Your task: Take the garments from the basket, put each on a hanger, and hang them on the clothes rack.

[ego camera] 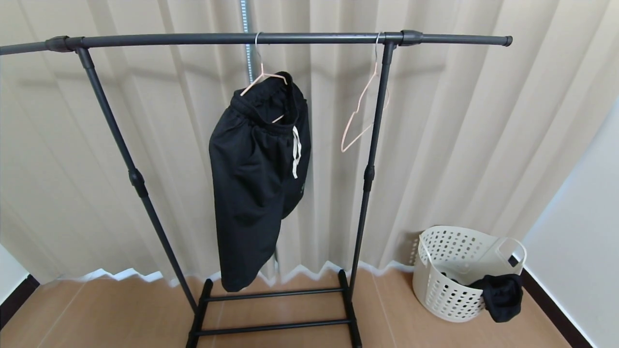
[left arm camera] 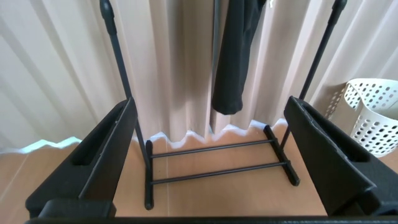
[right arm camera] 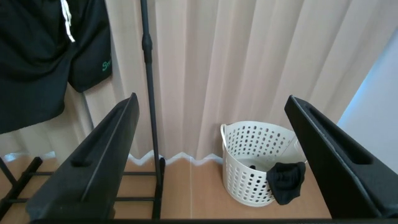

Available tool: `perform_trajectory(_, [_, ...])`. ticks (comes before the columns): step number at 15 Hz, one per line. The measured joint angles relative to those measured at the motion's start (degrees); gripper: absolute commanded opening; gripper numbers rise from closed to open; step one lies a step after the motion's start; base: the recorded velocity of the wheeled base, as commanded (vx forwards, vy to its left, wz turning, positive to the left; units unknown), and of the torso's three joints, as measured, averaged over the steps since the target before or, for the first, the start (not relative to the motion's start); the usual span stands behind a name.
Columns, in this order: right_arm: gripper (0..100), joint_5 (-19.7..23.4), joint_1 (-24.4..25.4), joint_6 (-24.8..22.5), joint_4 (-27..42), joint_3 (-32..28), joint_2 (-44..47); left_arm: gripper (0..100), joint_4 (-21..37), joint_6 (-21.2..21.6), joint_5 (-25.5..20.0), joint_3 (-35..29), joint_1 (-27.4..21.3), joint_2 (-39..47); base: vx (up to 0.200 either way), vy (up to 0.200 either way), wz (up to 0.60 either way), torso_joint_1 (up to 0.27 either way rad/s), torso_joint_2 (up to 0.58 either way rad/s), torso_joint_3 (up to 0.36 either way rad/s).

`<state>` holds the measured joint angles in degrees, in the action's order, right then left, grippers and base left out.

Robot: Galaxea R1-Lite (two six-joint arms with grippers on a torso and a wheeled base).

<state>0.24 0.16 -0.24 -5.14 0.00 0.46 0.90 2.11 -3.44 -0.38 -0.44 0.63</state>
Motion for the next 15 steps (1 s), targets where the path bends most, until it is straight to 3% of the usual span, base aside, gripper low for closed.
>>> perform_trajectory(12, [100, 0.00, -0.02, 0.04, 0.04, 0.00, 0.02, 100, 0.02, 0.00, 0.00, 0.05, 0.00, 0.05, 0.000, 0.000, 0.00, -0.125, 0.47, 0.338])
perform_trajectory(15, [100, -0.04, 0.00, 0.04, 0.00, 0.00, 0.02, 100, 0.00, 0.00, 0.00, 0.05, 0.00, 0.05, 0.000, 0.000, 0.00, -0.019, 0.13, 0.111])
